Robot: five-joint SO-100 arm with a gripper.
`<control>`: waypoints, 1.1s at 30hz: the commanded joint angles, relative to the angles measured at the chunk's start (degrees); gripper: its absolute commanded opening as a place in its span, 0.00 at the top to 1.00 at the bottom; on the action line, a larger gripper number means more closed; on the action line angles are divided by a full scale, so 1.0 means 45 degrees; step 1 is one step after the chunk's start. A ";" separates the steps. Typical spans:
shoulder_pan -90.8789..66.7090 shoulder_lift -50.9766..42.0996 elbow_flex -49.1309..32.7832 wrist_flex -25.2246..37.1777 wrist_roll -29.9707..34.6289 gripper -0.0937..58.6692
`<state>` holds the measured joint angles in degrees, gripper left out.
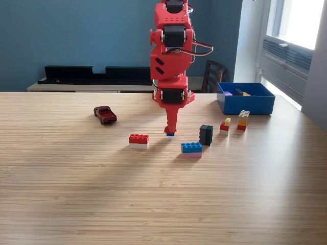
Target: Grasp a lego block and put it in the bin.
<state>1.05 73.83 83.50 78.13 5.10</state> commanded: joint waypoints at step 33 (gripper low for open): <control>-1.7539 0.7949 0.2109 0.4219 -0.0898 1.00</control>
<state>-74.97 106.17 93.43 98.00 2.11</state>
